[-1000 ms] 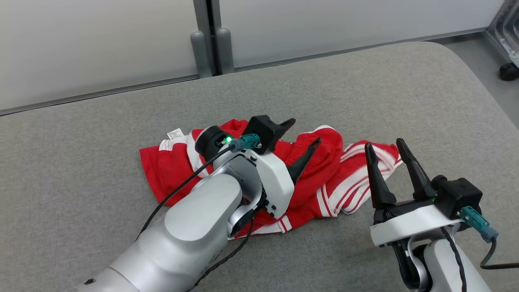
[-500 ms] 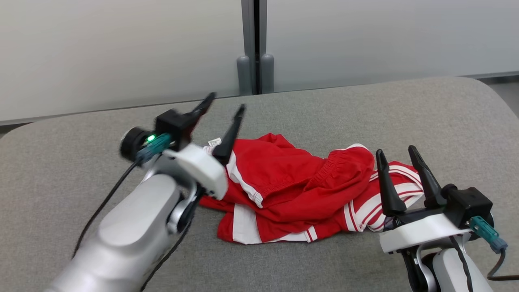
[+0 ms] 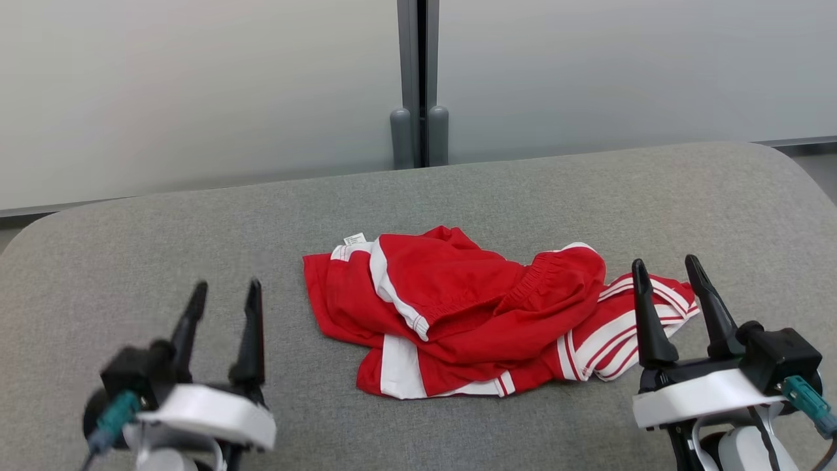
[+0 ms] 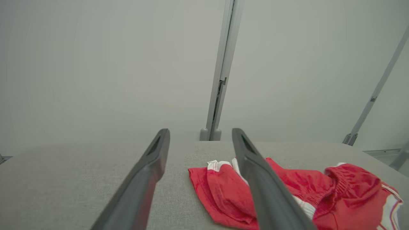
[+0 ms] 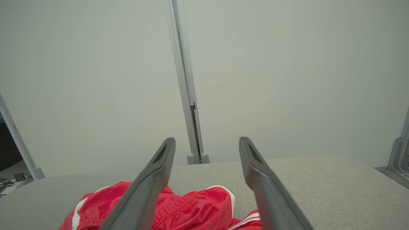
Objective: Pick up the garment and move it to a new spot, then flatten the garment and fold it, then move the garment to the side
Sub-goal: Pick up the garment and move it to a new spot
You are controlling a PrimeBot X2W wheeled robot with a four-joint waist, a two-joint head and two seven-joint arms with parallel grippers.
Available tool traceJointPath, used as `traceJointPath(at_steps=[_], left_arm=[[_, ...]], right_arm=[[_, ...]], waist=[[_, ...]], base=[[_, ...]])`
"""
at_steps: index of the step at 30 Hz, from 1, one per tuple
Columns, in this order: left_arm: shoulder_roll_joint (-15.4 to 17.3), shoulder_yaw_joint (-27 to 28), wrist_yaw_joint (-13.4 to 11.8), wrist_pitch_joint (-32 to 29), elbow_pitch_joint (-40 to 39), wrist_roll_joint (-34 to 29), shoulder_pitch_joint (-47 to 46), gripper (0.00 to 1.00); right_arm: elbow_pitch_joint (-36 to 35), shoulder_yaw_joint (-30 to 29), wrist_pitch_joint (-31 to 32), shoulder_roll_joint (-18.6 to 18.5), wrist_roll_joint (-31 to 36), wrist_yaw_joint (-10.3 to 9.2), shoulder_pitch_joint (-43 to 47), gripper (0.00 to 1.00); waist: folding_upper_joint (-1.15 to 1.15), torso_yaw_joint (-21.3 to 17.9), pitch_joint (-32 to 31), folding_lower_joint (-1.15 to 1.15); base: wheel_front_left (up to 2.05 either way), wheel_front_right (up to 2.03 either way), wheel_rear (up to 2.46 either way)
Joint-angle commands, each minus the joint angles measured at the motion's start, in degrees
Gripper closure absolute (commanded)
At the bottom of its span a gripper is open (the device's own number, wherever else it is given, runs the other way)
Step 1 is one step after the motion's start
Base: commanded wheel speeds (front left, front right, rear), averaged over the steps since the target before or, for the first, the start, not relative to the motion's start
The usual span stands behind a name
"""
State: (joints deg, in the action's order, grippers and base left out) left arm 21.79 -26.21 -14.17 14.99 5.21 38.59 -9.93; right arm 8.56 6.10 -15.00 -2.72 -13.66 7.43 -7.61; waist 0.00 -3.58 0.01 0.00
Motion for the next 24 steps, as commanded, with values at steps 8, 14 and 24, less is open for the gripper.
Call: traceJointPath(at_steps=[8, 14, 24], left_arm=[[-3.63, -0.53, 3.56, 0.27, 0.19, -3.2, 5.84, 0.0], [-5.41, -4.67, 7.11, -5.22, 4.78, -3.05, -0.79, 0.0], [-9.0, -10.94, 11.56, -18.17, 14.09, -1.13, -8.69, 0.0]], right_arm=[[-0.97, -1.42, -0.28, -0.32, 0.18, 0.11, 2.48, 0.0], [-1.41, -0.96, -0.28, -0.33, 0.15, 0.11, 0.71, 0.0], [-1.09, 0.98, -0.29, -0.33, -0.66, 0.11, -2.52, 0.0]], waist=[[0.0, 0.07, 0.47, 0.0], [0.0, -2.05, 2.9, 0.0], [0.0, -7.05, 5.52, 0.0]], base=[[0.0, 0.0, 0.0], [0.0, 0.0, 0.0], [0.0, 0.0, 0.0]])
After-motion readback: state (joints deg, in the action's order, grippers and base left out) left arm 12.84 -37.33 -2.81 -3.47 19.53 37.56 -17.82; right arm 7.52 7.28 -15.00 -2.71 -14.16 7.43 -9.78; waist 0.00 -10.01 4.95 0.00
